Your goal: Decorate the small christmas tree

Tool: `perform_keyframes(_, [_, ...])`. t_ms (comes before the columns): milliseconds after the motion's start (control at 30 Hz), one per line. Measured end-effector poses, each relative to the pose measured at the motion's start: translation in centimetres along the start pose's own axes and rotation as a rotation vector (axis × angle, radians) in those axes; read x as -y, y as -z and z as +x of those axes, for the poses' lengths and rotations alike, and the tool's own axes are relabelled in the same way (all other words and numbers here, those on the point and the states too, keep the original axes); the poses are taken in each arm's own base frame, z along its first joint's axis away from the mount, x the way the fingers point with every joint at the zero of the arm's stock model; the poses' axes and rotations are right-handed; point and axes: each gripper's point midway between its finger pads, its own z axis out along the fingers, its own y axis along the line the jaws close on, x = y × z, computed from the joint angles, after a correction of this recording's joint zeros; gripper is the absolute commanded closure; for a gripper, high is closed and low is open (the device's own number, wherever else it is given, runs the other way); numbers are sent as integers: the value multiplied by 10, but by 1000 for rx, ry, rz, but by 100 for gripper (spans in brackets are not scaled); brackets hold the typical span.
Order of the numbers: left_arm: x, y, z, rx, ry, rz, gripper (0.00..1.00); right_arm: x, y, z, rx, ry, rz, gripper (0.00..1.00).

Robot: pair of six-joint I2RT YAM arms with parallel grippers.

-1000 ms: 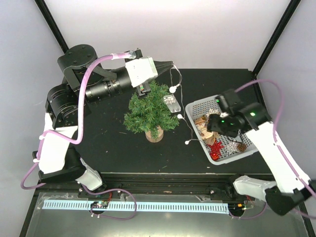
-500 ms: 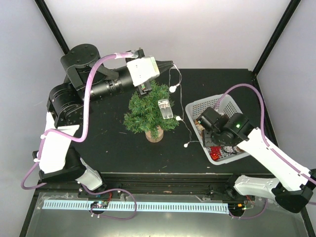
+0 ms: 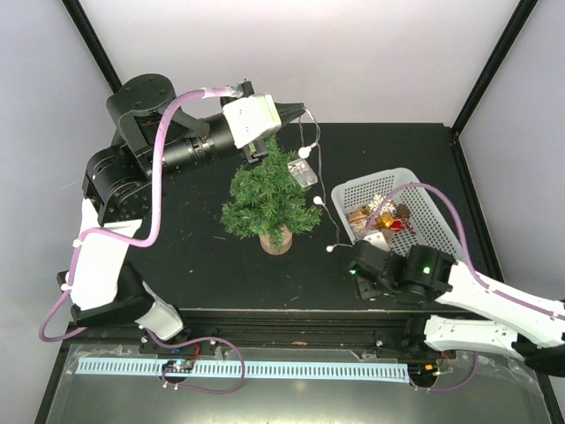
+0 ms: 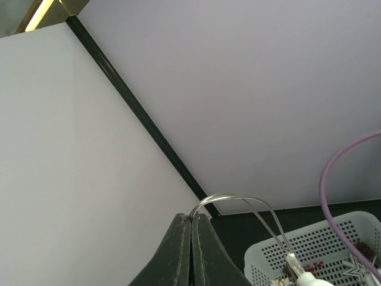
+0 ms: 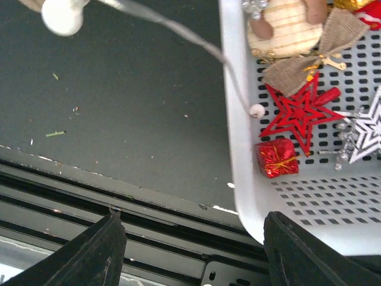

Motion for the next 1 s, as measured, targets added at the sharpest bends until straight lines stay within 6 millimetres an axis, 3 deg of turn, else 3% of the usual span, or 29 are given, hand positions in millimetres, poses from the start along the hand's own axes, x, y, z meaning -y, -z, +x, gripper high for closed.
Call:
perform_keyframes(233, [1, 0, -1, 5, 1, 8, 99, -23, -20, -8, 58, 69, 37, 30])
perform_keyframes(433, [3, 0, -2, 10, 6, 18, 99, -22, -18, -28, 161, 46, 59, 27])
perform_keyframes(733, [4, 0, -2, 12, 9, 22, 98, -13, -52, -12, 130, 64, 143, 25])
perform_keyframes(1000, [5, 4, -6, 25, 23, 30, 98, -2, -59, -28, 174, 12, 222, 25])
